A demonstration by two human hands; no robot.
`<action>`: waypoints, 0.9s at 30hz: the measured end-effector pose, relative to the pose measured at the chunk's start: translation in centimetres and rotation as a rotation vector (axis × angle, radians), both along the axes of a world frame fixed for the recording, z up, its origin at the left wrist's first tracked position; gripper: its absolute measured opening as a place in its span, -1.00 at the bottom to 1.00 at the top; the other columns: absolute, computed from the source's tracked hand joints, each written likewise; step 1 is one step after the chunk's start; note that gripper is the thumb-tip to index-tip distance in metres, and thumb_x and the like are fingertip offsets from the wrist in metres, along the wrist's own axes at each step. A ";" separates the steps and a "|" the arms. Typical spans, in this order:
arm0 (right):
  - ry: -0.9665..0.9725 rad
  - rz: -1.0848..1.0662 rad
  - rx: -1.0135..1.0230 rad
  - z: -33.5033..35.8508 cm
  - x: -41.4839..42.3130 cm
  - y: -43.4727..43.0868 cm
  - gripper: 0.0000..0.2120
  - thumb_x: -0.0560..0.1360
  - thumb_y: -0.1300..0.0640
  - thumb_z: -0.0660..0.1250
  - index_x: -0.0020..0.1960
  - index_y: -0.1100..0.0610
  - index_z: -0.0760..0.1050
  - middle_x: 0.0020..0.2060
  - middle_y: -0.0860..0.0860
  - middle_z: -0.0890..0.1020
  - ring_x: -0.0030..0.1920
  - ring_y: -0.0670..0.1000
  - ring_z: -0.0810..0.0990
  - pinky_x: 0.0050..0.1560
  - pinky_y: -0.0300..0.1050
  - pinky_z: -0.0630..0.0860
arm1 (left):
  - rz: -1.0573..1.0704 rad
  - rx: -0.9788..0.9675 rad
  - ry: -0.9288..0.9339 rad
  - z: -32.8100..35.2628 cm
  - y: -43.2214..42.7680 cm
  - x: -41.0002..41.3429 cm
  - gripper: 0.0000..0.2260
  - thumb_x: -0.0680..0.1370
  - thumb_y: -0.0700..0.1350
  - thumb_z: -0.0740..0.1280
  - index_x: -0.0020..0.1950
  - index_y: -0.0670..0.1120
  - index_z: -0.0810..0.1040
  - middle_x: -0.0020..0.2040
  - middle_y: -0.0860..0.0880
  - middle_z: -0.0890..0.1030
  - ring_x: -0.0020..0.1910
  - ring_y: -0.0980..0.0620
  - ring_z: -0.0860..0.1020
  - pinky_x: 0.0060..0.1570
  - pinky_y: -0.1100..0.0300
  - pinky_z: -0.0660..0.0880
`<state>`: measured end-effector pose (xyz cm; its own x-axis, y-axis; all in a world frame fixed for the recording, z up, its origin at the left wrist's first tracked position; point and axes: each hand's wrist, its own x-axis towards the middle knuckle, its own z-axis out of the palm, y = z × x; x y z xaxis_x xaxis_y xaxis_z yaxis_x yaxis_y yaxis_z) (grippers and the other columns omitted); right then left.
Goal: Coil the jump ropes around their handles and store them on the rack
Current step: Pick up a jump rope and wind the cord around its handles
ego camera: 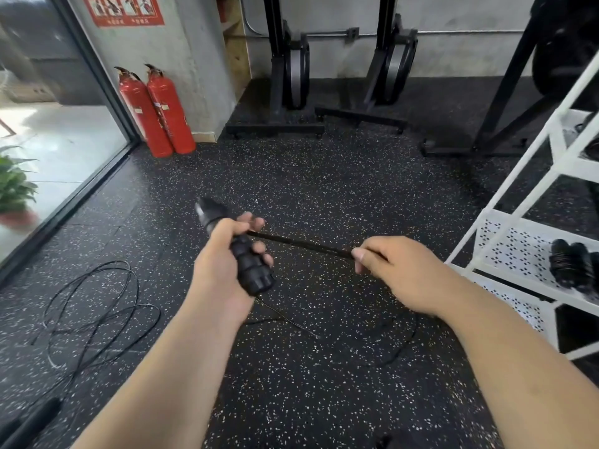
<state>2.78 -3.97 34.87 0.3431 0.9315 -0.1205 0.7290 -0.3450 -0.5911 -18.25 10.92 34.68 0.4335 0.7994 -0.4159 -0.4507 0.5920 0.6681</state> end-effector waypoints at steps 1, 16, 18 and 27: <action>0.004 -0.012 0.023 0.1 0.2 -0.1 -0.68 0.73 -0.18 0.17 -0.08 -0.12 0.59 -0.44 -0.08 0.52 -0.50 -0.12 0.36 -0.38 -0.11 0.35 | 0.023 -0.006 -0.010 0.0 0.3 -0.3 -0.68 0.55 -0.22 0.36 0.31 -0.13 0.57 0.17 -0.08 0.73 -0.35 0.07 0.49 -0.34 0.14 0.52; -0.059 -0.058 0.097 -1.8 -3.5 1.6 -0.79 0.75 -0.08 0.19 0.09 -0.18 0.60 -0.22 -0.11 0.67 -0.22 -0.10 0.62 -0.26 -0.16 0.44 | -0.440 -0.078 -0.028 -0.7 -6.2 3.2 -0.42 0.38 -0.15 0.42 0.42 -0.17 0.62 0.00 -0.07 0.62 -0.32 0.06 0.50 -0.34 0.17 0.51; -0.049 -0.013 0.050 -1.5 -3.0 1.4 -0.75 0.74 -0.10 0.20 -0.04 -0.10 0.56 -0.33 -0.09 0.62 -0.38 -0.14 0.53 -0.39 -0.21 0.33 | -0.416 -0.063 -0.046 -0.6 -5.5 2.9 -0.43 0.39 -0.15 0.43 0.43 -0.17 0.59 0.13 -0.10 0.70 -0.32 0.08 0.49 -0.34 0.18 0.51; 0.029 -0.074 0.089 0.1 -0.8 0.4 -0.65 0.74 -0.15 0.17 -0.10 -0.09 0.60 -0.50 -0.09 0.47 -0.53 -0.12 0.34 -0.40 -0.11 0.34 | -0.133 0.016 -0.052 0.1 -1.3 0.5 -0.50 0.47 -0.18 0.39 0.43 -0.15 0.58 0.32 -0.09 0.70 -0.31 0.07 0.50 -0.32 0.17 0.52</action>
<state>2.00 -3.59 34.98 0.4085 0.9114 -0.0493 0.6859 -0.3422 -0.6422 -17.73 9.62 34.80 0.5568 0.7398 -0.3777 -0.4030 0.6382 0.6559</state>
